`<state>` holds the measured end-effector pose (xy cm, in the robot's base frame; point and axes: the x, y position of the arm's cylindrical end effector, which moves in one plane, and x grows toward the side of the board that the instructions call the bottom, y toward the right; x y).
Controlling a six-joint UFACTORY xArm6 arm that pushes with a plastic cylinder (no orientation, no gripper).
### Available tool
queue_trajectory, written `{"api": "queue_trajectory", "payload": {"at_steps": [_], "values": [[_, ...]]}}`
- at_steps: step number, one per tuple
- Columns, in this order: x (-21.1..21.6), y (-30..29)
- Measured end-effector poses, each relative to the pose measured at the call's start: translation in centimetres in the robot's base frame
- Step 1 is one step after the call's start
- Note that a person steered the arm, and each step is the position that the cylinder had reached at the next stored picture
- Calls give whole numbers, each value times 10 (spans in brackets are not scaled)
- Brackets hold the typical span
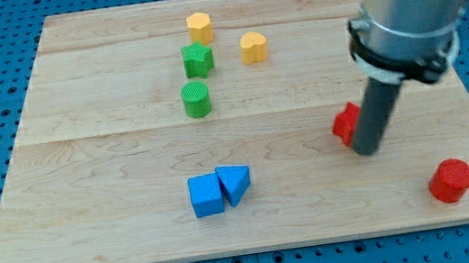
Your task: Move the red star diagonally bottom right to the heart
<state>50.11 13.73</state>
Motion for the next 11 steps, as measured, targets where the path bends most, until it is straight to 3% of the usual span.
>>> {"api": "queue_trajectory", "payload": {"at_steps": [1, 3, 4, 9, 10, 11], "values": [[-50, -7], [-47, 8], [-95, 4], [-137, 0], [-167, 0], [-158, -12]]}}
